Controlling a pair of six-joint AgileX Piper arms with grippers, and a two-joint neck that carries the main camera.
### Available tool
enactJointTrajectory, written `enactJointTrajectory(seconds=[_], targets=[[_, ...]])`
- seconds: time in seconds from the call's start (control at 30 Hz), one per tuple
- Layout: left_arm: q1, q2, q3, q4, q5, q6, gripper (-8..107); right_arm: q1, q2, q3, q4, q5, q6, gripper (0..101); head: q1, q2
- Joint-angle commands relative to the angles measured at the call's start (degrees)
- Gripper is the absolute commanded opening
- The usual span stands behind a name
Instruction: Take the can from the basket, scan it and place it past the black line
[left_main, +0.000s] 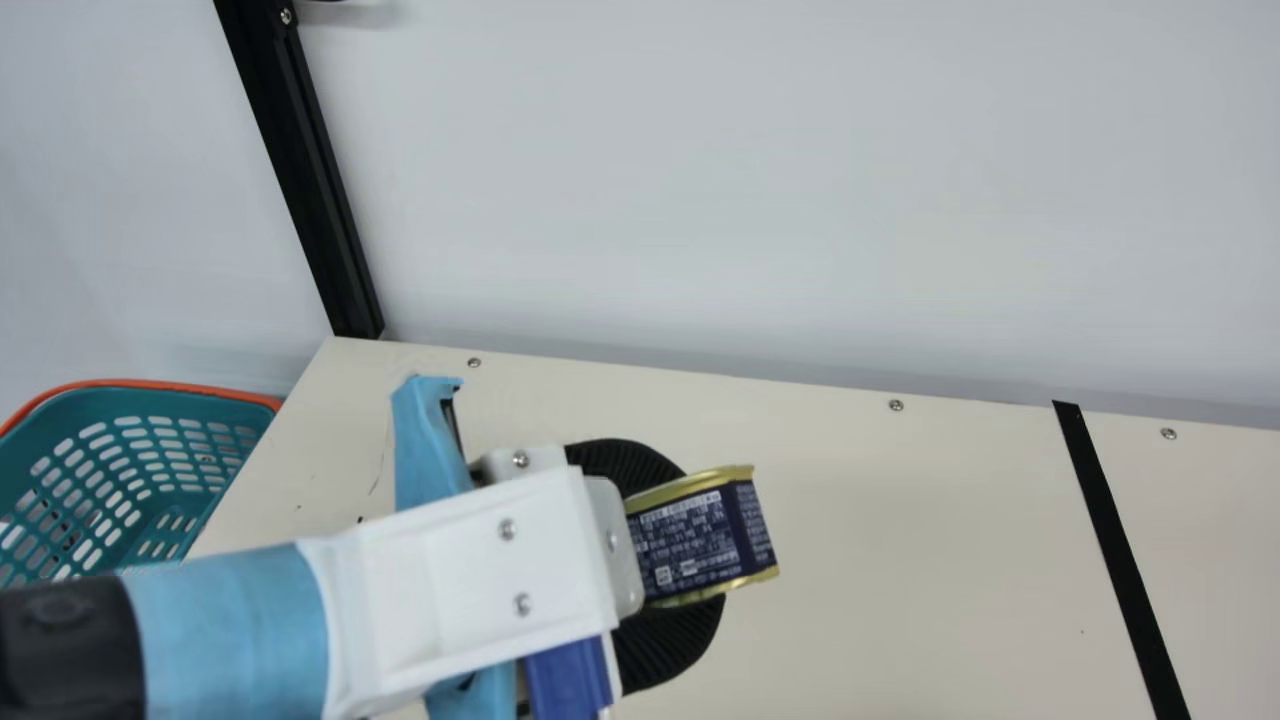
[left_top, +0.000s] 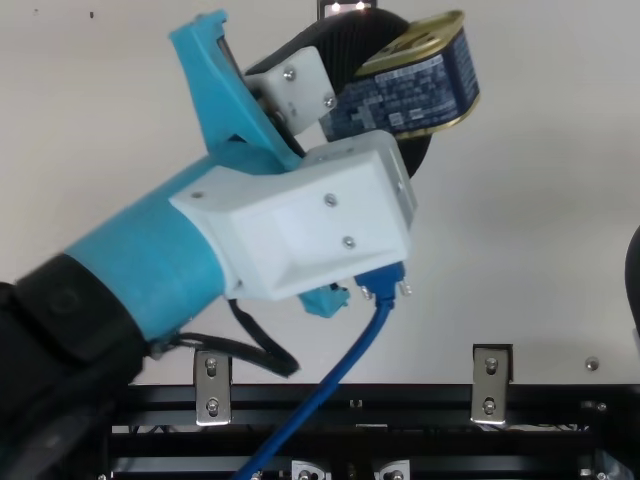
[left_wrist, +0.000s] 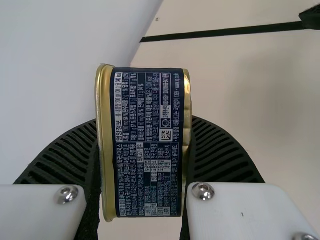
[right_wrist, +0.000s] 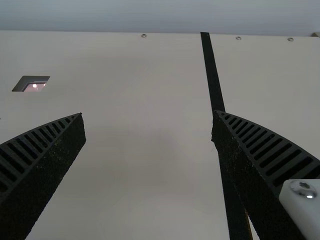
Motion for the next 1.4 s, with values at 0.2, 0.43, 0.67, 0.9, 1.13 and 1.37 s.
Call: enactJointTrajectory(seconds=[0.2, 0.43, 0.67, 0.9, 1.13, 1.37], targets=[[5.0, -0.3, 0.0, -12.6, 9.7, 15.4, 10, 0.0, 0.0, 0.0, 0.0, 0.0, 0.0, 101, -1.8, -0.9], [7.2, -0.5, 2.3, -17.2, 15.1, 21.7, 10, 0.0, 0.0, 0.0, 0.0, 0.0, 0.0, 101, -1.8, -0.9], [7.7, -0.2, 5.3, -18.7, 17.2, 24.9, 10, 0.0, 0.0, 0.0, 0.0, 0.0, 0.0, 101, -1.8, -0.9], [7.0, 1.0, 8.4, -17.5, 16.6, 26.1, 10, 0.0, 0.0, 0.0, 0.0, 0.0, 0.0, 101, -1.8, -0.9], [4.7, 3.1, 11.1, -15.1, 15.1, 25.8, 10, 0.0, 0.0, 0.0, 0.0, 0.0, 0.0, 101, -1.8, -0.9], [1.5, 5.4, 12.6, -13.1, 13.1, 24.5, 10, 0.0, 0.0, 0.0, 0.0, 0.0, 0.0, 101, -1.8, -0.9]])
